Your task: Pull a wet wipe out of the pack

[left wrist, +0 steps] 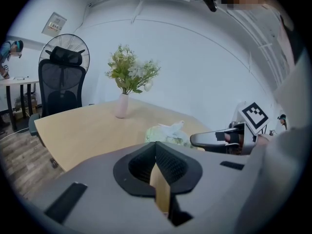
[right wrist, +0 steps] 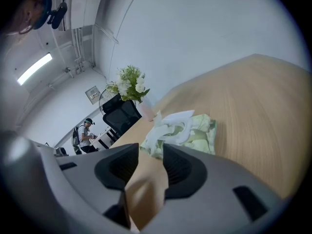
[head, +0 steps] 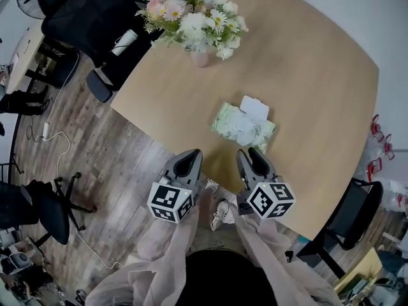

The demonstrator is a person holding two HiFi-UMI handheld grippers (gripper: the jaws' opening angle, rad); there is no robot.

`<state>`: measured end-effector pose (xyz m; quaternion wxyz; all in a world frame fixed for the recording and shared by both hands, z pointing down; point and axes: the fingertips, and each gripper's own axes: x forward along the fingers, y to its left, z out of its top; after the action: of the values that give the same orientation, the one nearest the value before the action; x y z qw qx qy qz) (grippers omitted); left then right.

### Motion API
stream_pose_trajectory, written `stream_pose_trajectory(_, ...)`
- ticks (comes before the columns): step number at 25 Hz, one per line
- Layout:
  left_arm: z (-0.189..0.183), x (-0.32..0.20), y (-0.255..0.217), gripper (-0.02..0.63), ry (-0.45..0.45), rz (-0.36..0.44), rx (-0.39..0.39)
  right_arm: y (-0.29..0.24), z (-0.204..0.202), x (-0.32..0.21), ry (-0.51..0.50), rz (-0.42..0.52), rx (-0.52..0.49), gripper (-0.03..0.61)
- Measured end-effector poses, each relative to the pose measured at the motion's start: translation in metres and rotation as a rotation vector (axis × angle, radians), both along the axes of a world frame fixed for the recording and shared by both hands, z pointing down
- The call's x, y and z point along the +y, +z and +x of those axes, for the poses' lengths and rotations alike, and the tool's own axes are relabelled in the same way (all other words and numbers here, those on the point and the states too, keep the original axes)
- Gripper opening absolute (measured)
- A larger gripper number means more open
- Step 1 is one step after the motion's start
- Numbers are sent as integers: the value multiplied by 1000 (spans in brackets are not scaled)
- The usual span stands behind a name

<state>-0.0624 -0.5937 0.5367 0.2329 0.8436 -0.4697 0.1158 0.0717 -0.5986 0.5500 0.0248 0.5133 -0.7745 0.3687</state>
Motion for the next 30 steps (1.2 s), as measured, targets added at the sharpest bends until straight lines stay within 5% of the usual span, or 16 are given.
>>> stream_pose_trajectory(8,-1,-18,16,11,11,-49,28,9,-8,-20,42,-41,-124,166)
stream_pose_trajectory(19,-5,-22,16,11,14,-51,28,8,-7,-30,93,-44,-116,49)
stream_pose_trajectory(30,-4,-17,9,11,12,-38,32,-4,-2,-27,85,25,-17,14)
